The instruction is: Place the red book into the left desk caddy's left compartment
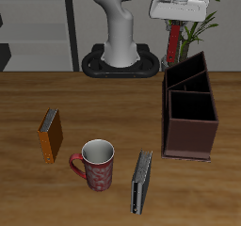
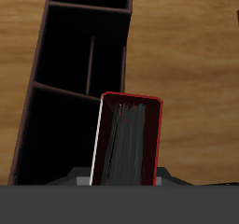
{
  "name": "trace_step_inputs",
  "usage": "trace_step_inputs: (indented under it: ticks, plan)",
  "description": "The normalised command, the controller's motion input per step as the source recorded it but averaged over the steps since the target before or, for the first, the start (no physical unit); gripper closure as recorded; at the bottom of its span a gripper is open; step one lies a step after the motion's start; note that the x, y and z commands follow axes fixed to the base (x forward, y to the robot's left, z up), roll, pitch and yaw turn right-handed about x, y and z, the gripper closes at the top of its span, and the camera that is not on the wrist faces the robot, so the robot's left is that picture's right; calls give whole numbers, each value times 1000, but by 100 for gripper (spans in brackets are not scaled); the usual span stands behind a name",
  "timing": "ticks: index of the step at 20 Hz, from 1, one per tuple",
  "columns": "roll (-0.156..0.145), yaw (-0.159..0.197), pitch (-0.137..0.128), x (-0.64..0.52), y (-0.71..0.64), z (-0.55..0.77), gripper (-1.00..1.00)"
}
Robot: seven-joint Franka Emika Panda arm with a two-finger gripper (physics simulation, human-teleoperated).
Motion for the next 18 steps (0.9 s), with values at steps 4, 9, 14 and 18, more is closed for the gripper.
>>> trace_step_inputs:
  ticks: [4, 9, 14, 18]
  plan:
    - [37, 3, 4, 112, 207, -41, 100]
    - [36, -12, 2, 96, 269, -62, 100]
    - [25, -9, 11, 92, 147, -63, 100]
    - [18, -39, 27, 65, 168, -140, 100]
